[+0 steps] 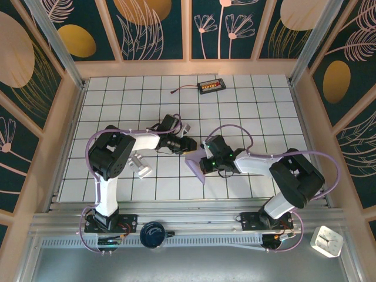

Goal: Fold a paper plane with a square sheet of paper (pick it up from the middle)
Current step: Third fold the triangle at the center of the table.

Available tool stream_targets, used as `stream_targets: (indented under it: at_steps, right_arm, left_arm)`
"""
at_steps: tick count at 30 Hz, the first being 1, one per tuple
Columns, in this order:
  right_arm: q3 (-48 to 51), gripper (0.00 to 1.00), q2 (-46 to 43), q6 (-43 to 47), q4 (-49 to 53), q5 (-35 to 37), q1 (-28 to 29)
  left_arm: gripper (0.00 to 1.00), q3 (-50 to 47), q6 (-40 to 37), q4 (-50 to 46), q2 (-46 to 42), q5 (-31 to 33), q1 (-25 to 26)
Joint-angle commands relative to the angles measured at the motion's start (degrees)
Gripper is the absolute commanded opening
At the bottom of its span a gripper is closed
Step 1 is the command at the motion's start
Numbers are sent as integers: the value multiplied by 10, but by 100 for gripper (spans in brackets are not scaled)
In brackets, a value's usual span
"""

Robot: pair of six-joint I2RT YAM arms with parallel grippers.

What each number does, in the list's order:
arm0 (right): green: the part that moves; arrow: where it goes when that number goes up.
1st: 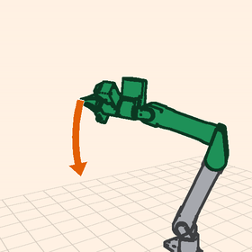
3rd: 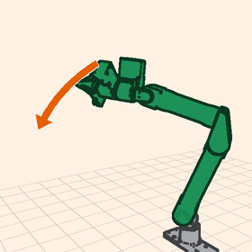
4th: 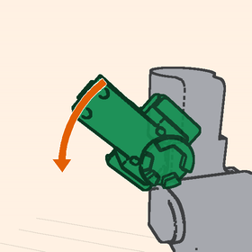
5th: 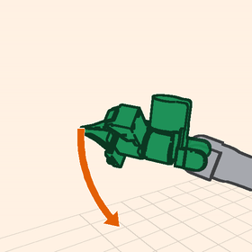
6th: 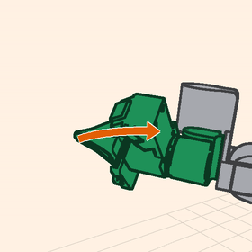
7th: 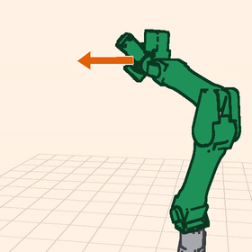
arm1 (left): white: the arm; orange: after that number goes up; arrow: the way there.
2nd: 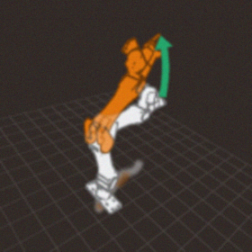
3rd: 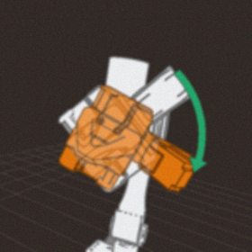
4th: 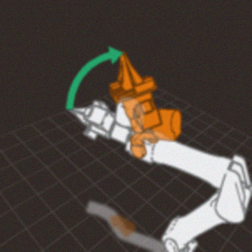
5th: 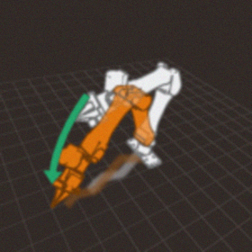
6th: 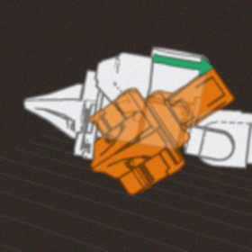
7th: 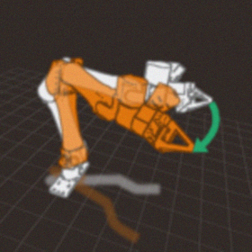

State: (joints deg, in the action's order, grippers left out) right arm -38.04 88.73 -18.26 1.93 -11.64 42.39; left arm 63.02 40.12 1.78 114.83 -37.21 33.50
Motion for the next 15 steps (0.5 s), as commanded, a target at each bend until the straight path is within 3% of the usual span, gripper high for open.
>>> stream_targets:
  at_steps: [1,15]
  right_arm:
    - [-14,0,11,11,9,3,-4]
    - [-7,0,0,12,21,17,-6]
  left_arm:
    - [32,1,-16,-33,22,18,0]
    - [32,2,-15,-33,21,18,-1]
